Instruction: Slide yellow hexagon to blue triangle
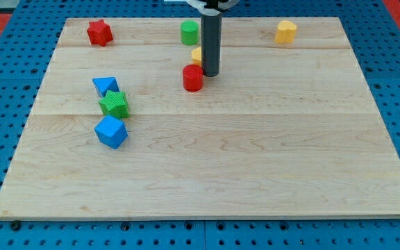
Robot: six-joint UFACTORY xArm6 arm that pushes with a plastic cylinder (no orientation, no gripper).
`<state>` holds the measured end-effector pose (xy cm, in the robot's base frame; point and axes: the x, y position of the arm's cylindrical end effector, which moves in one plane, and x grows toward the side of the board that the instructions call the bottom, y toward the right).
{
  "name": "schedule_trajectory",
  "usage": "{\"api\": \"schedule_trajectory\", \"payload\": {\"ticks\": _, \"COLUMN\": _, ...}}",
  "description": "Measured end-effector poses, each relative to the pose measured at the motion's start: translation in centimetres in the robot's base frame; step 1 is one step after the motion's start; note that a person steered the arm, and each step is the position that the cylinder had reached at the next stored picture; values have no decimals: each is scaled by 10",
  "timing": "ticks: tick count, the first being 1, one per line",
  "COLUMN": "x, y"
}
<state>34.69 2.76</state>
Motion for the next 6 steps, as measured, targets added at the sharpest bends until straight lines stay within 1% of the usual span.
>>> {"api": "schedule_trajectory", "payload": {"ticks": 1, "x": -29, "y": -6}}
{"api": "schedule_trajectory", "payload": {"ticks": 2, "x": -32, "y": -107}}
{"api": "schedule_trajectory", "payload": {"ticks": 3, "x": -33, "y": -113}}
{"api": "schedule_trajectory", "payload": {"ticks": 4, "x": -47, "y": -108}}
{"api": "schedule_trajectory", "payload": {"ticks": 5, "x": -99, "y": -125}}
{"api": "schedule_trajectory", "payload": {"ticks": 6, "x": -90, "y": -160}}
